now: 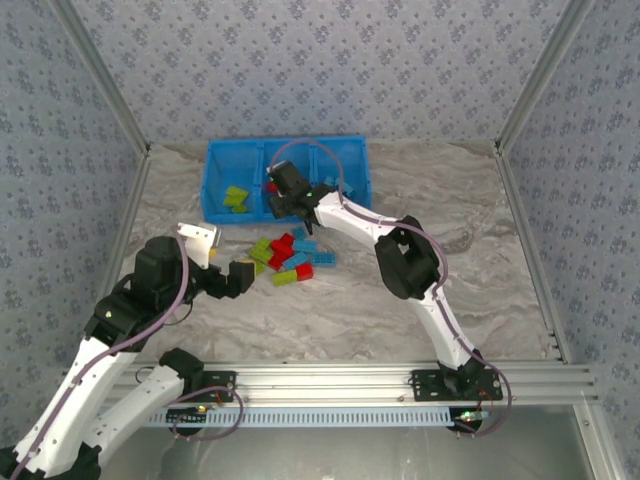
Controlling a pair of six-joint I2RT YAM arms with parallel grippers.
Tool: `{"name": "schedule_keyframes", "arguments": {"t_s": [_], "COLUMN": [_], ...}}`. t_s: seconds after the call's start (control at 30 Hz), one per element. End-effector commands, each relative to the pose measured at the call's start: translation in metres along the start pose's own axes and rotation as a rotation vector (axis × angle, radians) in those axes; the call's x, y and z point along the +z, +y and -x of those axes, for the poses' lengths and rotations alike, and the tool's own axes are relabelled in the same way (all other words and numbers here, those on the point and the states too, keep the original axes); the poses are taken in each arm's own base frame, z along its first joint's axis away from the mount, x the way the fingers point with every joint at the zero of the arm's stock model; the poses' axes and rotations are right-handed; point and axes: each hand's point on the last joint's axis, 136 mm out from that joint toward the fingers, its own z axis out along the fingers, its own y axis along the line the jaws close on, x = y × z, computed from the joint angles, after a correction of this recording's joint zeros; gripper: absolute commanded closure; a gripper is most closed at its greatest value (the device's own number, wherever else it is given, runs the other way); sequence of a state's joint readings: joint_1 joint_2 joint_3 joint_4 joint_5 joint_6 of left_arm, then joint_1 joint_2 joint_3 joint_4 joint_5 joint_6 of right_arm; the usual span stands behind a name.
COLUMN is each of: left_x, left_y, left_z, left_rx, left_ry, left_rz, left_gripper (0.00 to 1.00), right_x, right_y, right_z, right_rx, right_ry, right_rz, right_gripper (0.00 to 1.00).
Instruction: Sort the legos into containers by color
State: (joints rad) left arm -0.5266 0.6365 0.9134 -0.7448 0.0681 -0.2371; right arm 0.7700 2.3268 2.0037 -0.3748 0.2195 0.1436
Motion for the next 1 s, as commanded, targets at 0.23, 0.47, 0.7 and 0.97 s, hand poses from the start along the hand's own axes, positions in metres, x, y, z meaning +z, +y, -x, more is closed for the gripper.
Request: {"name": "schedule_keyframes", "arguments": {"t_s": [0.23, 0.47, 0.7, 0.97], "left_x": [0.009, 0.031, 0.073, 0.124], "left_y": [-0.001, -0.008, -0.011, -0.004], "left_z": [-0.004, -0.015, -0.034, -0.071], "left_rx": [-0.072, -0.080, -0.093, -0.007], "left_ry": [0.023, 0.091, 0.199, 0.366], "left_rz": [-0.003, -0.050, -0.069, 0.001], "left_gripper": [0.01, 0.01, 0.01, 0.01], "right_x": [-0.070, -0.173, -0.232, -0.246], "right_y": [0.011, -0.003, -0.021, -0.018], "right_z": [0.047, 0.037, -0.055, -0.160], "right_rx": [-0.001, 0.023, 0.071, 0.098], "right_ry": [-0.083, -0.152, -0.064, 0.094], "right_rz": [0.081, 0.151, 0.165, 0.107], "right_gripper": [0.37, 0.32, 0.25, 0.00]}}
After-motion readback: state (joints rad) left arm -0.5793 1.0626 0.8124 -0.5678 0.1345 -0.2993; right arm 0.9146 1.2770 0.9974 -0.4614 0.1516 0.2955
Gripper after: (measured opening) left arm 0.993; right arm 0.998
